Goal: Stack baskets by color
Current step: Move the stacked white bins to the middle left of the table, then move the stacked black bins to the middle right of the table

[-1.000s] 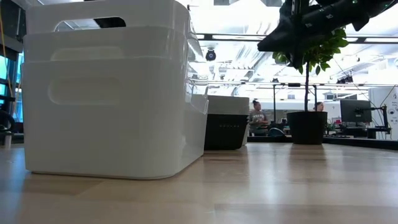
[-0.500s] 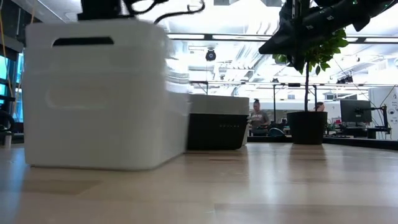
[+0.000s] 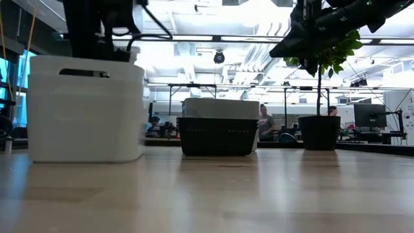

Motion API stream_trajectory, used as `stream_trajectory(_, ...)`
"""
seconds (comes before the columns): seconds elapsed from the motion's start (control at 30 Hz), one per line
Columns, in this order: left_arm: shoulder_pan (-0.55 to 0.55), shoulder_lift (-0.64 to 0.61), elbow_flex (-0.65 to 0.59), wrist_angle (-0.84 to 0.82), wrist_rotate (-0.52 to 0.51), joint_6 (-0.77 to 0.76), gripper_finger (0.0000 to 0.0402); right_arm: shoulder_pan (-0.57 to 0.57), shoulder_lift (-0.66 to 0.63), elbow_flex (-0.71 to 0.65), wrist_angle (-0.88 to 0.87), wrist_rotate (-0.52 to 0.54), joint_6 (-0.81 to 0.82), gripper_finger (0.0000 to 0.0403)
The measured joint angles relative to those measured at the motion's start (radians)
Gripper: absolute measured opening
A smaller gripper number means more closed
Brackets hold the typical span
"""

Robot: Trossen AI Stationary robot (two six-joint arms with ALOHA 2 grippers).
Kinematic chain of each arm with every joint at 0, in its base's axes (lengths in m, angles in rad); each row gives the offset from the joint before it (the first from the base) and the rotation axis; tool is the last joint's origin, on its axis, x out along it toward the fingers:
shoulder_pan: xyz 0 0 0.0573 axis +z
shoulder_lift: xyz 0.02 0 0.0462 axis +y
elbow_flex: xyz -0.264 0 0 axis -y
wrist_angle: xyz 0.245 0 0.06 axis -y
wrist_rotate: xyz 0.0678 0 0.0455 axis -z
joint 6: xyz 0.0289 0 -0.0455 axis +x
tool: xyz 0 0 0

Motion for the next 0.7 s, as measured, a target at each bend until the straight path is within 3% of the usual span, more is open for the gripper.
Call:
stream_trajectory(0.37,0.292,-0.075,-0.026,0.128,-0.033,0.312,0.0000,0.000,0.000,0.000,0.015,0.060,0.004,0.0000)
stream_trajectory(0.7,0.340,-0.133,0.026,0.126,0.005,0.323,0.0000,0.000,0.000,0.000,0.017,0.048,0.004,0.0000)
